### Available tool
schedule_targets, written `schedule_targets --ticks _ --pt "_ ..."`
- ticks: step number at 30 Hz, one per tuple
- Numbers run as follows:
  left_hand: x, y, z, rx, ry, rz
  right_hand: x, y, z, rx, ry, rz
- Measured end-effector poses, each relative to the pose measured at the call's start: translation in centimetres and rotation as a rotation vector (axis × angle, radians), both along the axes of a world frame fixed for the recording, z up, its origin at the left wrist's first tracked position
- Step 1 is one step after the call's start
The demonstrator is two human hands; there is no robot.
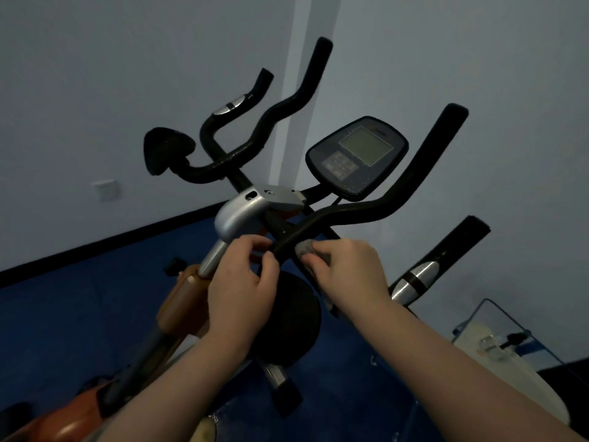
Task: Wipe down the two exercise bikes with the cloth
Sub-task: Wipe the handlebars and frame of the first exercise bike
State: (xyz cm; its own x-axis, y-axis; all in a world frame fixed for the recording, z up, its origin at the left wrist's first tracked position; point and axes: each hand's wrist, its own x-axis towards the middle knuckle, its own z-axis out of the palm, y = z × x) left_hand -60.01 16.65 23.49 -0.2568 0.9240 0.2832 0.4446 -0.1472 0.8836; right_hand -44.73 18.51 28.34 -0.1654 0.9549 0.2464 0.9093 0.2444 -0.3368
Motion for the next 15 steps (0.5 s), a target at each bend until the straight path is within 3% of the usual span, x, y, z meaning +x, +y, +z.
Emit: schedule_targets --ticks 2,5,9,13,15 --pt "0.0 0.0 0.1 -0.001 -0.011 -0.002 0.9 -0.3 0.2 -0.070 0.092 0.003" --pt "-0.2 0.0 0.0 -0.011 -0.030 -0.024 3.3 0.0 2.4 -0.239 0.073 0.065" --pt "-0.4 0.2 -0.3 -0.008 -0.096 -0.052 0.5 3.7 5.6 0.044 0.245 0.107" --pt "-0.6 0.1 -0.7 -0.015 -0.155 -0.076 -4.2 6.6 4.8 -0.170 -0.126 0.144" --pt "-0.8 0.0 -0.8 -0.028 -0.168 -0.081 -4.1 7.5 5.0 -0.270 -0.175 0.097"
